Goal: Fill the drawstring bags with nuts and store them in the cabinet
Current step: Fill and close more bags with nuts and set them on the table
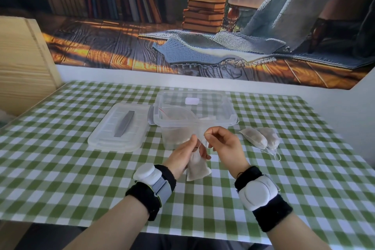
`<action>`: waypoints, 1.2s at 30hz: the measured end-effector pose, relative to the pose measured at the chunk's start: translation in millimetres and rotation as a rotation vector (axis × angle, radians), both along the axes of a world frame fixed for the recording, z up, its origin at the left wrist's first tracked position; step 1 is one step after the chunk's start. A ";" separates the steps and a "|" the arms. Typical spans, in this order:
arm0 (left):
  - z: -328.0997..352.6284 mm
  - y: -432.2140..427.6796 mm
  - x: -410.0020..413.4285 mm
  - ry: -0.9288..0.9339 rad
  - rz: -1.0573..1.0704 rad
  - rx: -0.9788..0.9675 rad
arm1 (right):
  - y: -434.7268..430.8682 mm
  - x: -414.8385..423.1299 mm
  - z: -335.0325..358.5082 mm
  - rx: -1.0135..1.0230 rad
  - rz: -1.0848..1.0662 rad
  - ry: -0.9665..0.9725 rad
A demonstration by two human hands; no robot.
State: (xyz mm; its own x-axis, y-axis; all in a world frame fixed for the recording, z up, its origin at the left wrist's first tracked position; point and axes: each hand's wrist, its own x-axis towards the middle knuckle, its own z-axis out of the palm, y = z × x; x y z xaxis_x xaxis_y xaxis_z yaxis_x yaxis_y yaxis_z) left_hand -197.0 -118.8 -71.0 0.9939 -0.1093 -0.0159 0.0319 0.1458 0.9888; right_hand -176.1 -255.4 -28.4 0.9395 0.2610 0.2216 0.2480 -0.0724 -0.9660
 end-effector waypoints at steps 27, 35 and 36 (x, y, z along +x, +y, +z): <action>15.9 -8.2 -3.3 0.145 -0.303 -0.081 | 3.6 -2.3 18.6 -0.021 0.110 -0.035; 15.4 -8.2 -5.2 0.316 -0.375 -0.074 | 4.0 -2.4 9.5 -0.054 0.153 0.055; 14.9 -10.8 -5.6 0.325 -0.370 -0.091 | 5.2 -2.5 10.1 -0.042 0.169 0.076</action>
